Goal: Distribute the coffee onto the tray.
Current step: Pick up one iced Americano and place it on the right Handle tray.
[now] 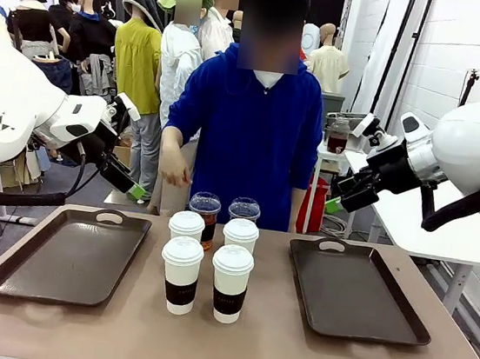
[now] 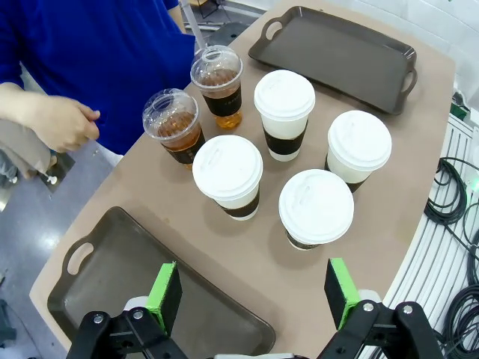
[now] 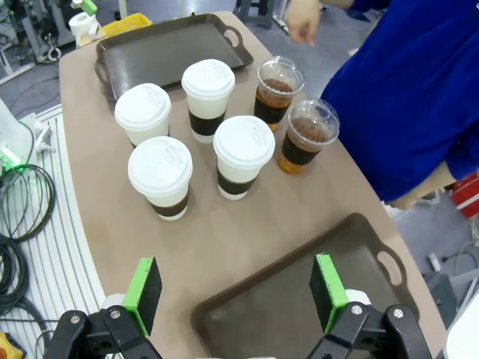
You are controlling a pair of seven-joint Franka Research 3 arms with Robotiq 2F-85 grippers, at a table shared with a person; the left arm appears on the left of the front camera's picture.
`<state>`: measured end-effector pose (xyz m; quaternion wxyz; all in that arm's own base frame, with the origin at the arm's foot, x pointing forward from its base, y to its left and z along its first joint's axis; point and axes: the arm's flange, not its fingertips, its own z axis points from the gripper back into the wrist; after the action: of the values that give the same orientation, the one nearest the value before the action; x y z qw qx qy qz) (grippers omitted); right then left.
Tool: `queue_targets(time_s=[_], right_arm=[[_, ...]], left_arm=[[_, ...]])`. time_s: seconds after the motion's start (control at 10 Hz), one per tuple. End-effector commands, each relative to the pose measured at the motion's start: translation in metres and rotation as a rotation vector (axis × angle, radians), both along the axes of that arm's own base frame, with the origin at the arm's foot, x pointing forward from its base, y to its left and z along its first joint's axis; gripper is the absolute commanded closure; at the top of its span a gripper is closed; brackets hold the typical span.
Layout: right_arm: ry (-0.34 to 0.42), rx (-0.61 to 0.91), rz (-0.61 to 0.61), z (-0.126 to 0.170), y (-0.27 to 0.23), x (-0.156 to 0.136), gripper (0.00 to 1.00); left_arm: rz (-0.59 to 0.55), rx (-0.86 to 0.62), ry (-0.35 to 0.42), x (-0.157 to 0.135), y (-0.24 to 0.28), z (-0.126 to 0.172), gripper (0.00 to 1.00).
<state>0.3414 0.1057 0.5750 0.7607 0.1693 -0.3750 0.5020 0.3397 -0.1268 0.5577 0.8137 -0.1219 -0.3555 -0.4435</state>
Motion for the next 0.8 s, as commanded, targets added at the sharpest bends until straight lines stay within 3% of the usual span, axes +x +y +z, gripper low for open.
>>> queue_targets(time_s=[0.0,0.7], right_arm=[[0.005,0.016,0.013,-0.0009,0.0012,0.0005,0.0],[0.005,0.016,0.013,-0.0009,0.0012,0.0005,0.0]], left_arm=[[0.001,-0.001,0.001,0.0004,0.0007,-0.0005,0.0],[0.001,-0.001,0.001,0.0004,0.0007,-0.0005,0.0]])
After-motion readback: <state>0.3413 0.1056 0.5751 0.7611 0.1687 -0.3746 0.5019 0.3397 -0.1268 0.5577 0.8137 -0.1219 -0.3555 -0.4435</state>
